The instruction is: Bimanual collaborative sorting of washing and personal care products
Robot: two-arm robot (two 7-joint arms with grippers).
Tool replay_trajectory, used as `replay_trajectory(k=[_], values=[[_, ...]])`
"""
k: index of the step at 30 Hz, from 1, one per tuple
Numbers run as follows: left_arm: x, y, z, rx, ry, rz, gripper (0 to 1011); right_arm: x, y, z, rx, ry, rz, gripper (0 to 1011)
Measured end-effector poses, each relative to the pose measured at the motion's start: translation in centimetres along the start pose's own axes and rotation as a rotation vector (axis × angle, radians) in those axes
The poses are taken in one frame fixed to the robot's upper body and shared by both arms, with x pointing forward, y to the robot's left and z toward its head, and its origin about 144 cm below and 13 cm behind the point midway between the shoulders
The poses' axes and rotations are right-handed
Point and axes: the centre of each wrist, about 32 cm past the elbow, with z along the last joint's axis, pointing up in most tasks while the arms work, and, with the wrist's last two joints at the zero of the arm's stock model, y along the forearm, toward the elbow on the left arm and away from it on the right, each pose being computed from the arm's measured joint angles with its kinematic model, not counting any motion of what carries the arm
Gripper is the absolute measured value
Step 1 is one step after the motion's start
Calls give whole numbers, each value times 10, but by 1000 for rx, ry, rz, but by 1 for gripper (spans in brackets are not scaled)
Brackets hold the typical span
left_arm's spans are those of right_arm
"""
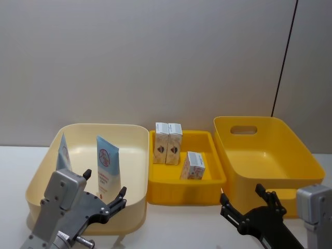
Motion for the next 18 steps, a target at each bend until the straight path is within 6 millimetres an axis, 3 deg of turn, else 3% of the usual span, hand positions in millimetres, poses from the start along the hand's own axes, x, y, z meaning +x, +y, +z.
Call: replay_trajectory(k=[18], values=[[0, 0, 0, 0, 0, 0, 1003, 0, 0, 0, 0, 0, 0, 1001]])
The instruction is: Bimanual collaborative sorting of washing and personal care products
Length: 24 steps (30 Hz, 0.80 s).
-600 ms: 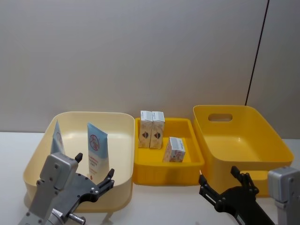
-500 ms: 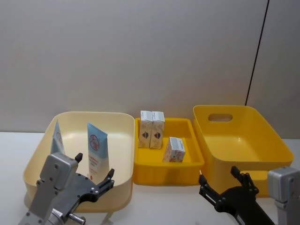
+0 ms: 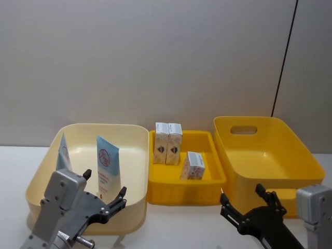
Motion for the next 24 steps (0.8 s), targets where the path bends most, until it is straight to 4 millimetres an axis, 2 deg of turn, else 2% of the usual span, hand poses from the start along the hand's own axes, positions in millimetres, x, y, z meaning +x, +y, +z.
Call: replay_trajectory(k=[24], values=[[0, 0, 0, 0, 0, 0, 1003, 0, 0, 0, 0, 0, 0, 1001]])
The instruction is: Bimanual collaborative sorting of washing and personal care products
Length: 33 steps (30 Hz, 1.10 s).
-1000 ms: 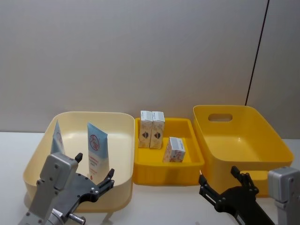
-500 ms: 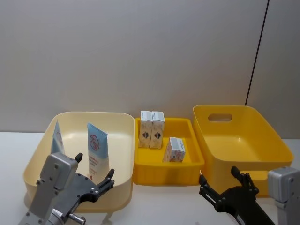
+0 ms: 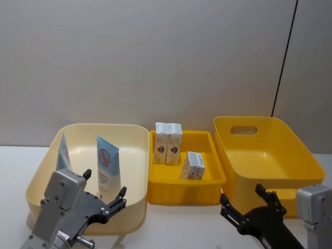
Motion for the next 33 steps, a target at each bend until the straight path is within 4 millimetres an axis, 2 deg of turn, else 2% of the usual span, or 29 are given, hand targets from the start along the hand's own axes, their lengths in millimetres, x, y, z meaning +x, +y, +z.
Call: replay_trajectory(k=[22, 33], values=[[0, 0, 0, 0, 0, 0, 1003, 0, 1, 1, -4, 0, 1, 1001], [0, 0, 0, 0, 0, 0, 1003, -4, 14, 19, -69, 25, 26, 1001]])
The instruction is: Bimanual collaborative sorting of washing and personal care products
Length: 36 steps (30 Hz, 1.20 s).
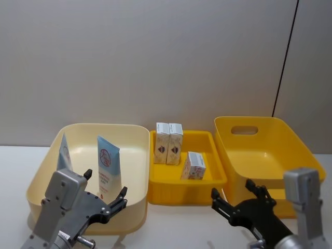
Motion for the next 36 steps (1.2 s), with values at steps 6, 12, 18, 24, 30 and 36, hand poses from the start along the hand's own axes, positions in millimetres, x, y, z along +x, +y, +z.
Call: replay_trajectory(k=[6, 12, 18, 24, 30, 36], values=[[0, 0, 0, 0, 0, 0, 1003, -4, 12, 16, -64, 26, 16, 1001], [0, 0, 0, 0, 0, 0, 1003, -10, 28, 35, -137, 51, 20, 1001], [0, 0, 0, 0, 0, 0, 1003, -17, 50, 53, -220, 72, -7, 1001], [0, 0, 0, 0, 0, 0, 1003, -26, 73, 68, -279, 70, -46, 1001], [0, 0, 0, 0, 0, 0, 1003, -33, 91, 77, -317, 61, -81, 1001], [0, 0, 0, 0, 0, 0, 1003, -39, 105, 83, -344, 54, -108, 1001]])
